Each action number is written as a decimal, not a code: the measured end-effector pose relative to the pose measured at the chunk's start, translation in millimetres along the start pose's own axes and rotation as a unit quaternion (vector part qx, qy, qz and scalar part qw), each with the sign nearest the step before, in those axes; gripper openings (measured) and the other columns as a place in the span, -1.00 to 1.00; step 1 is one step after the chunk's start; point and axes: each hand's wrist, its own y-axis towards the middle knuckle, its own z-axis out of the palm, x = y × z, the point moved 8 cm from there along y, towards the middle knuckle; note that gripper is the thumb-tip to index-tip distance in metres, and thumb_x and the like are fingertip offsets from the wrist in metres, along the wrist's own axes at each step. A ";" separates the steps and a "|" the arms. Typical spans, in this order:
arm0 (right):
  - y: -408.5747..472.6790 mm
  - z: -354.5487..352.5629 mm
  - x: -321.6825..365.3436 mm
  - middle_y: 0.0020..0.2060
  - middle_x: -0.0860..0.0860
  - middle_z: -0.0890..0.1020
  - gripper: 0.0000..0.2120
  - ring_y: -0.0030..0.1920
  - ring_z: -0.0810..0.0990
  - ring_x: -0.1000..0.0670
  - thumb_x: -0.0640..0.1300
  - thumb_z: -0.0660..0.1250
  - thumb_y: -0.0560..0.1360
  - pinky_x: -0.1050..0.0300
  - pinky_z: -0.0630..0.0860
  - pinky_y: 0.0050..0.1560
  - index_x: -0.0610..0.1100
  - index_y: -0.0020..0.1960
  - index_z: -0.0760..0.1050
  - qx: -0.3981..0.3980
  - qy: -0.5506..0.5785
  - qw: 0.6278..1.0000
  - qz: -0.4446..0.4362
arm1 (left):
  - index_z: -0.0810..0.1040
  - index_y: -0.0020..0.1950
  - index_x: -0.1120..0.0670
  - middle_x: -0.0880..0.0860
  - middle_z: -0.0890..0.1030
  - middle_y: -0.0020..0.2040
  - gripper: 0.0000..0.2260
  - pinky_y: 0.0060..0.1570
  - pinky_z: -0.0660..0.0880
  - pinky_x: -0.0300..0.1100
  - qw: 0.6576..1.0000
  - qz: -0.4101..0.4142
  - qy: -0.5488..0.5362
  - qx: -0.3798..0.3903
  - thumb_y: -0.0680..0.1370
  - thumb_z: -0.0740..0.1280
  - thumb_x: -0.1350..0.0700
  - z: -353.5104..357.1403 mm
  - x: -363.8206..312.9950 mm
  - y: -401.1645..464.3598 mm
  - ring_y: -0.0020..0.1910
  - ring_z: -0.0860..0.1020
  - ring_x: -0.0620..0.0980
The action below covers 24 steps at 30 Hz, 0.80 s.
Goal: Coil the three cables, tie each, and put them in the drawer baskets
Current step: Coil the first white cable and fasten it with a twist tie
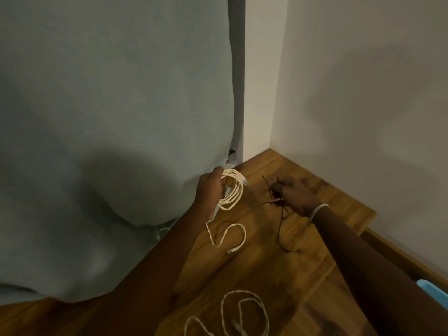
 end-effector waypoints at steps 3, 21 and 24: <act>-5.4 15.3 -0.2 -0.13 -0.19 0.63 -0.82 -0.15 0.63 -0.14 -0.14 0.20 0.65 -0.04 0.67 -0.09 -0.24 0.07 0.50 -0.016 -0.056 0.998 -0.004 | 0.52 -0.19 0.14 0.03 0.43 -0.41 -0.70 -0.48 0.32 -0.28 1.000 0.011 -0.010 0.007 0.63 0.19 -0.01 -7.7 -1.7 -7.8 -0.53 0.36 -0.13; -58.9 32.0 67.8 -0.17 -0.05 0.51 -0.86 -0.27 0.45 0.08 -0.09 0.10 0.68 0.21 0.40 -0.28 -0.11 0.07 0.40 -0.248 -0.165 0.912 -0.282 | 0.47 -0.28 0.12 0.03 0.39 -0.45 -0.66 -0.42 0.30 -0.22 0.999 0.041 -0.029 -0.004 0.64 0.18 0.00 -42.8 12.2 -16.3 -0.50 0.34 -0.09; -78.2 45.5 99.7 -0.20 0.01 0.52 -0.87 -0.29 0.49 0.08 -0.11 0.14 0.67 0.22 0.51 -0.31 -0.10 0.09 0.44 -0.195 -0.099 0.933 -0.285 | 0.47 -0.24 0.11 0.01 0.43 -0.43 -0.68 -0.42 0.35 -0.26 0.997 0.061 -0.040 -0.025 0.64 0.18 0.01 -41.9 3.0 -17.6 -0.50 0.40 -0.11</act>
